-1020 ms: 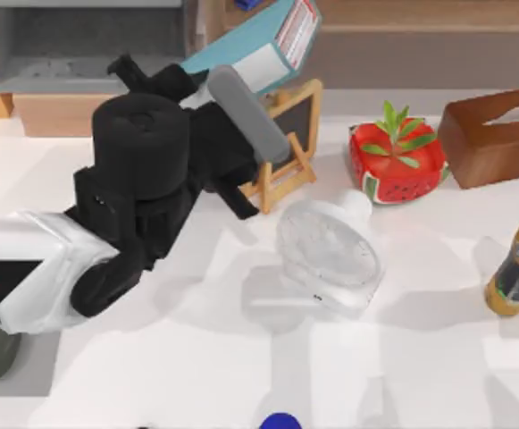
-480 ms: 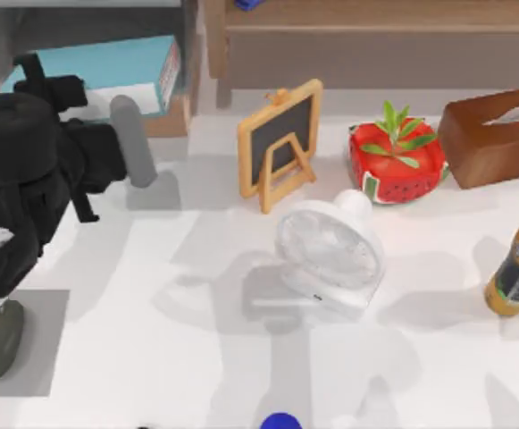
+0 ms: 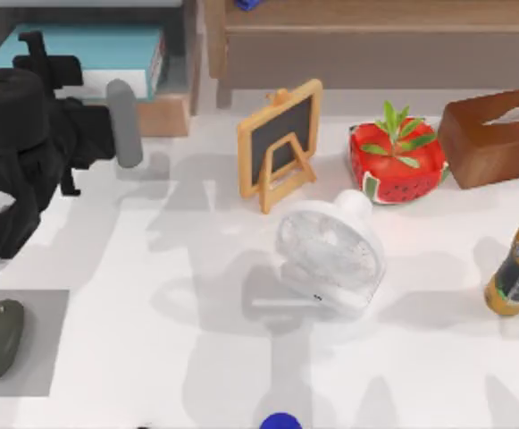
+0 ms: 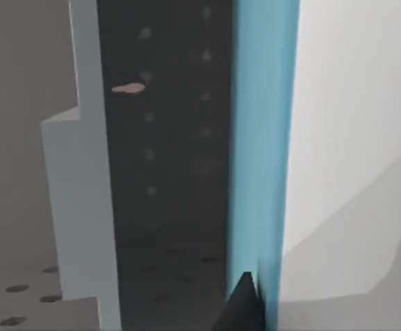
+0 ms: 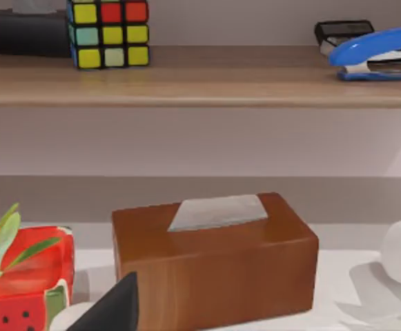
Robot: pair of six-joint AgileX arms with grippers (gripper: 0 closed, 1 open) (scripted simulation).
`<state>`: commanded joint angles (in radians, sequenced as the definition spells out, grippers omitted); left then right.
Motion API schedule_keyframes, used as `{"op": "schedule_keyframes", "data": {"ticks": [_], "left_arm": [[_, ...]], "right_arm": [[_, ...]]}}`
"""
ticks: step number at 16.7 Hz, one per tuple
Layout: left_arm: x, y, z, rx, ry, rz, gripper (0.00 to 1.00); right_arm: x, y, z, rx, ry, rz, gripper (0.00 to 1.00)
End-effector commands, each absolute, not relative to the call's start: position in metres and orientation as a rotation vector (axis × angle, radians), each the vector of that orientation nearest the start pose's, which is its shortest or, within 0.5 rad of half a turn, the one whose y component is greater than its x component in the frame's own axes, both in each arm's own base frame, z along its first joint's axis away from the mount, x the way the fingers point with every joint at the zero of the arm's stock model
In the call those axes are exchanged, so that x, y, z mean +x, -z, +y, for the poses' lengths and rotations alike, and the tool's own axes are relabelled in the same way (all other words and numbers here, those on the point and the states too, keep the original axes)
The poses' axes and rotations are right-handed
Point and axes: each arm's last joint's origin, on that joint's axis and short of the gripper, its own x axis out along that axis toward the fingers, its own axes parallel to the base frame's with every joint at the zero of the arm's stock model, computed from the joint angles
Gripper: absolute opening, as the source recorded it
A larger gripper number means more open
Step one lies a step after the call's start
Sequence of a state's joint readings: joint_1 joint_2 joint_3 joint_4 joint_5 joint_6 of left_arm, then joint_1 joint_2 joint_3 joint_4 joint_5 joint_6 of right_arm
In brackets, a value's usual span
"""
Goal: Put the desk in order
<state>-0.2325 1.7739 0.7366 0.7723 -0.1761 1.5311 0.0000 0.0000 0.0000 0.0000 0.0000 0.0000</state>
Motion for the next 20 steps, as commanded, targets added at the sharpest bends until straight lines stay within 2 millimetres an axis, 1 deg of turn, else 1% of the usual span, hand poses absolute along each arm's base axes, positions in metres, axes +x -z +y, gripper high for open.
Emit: {"op": "schedule_keyframes", "data": {"ticks": [4,7,10,14,20], "left_arm": [[0.342,-0.151,-0.074,1.562,0.235,0.179,0.00],[0.355,-0.152,-0.073,1.561,0.224,0.177,0.00],[0.369,-0.148,-0.073,1.561,0.228,0.181,0.00],[0.372,-0.147,-0.074,1.561,0.233,0.180,0.00],[0.372,-0.147,-0.074,1.561,0.233,0.180,0.45]], "right_arm": [[0.106,-0.160,-0.001,0.000,0.000,0.000,1.00],[0.106,-0.160,-0.001,0.000,0.000,0.000,1.00],[0.106,-0.160,-0.001,0.000,0.000,0.000,1.00],[0.106,-0.160,-0.001,0.000,0.000,0.000,1.00],[0.106,-0.160,-0.001,0.000,0.000,0.000,1.00]]}}
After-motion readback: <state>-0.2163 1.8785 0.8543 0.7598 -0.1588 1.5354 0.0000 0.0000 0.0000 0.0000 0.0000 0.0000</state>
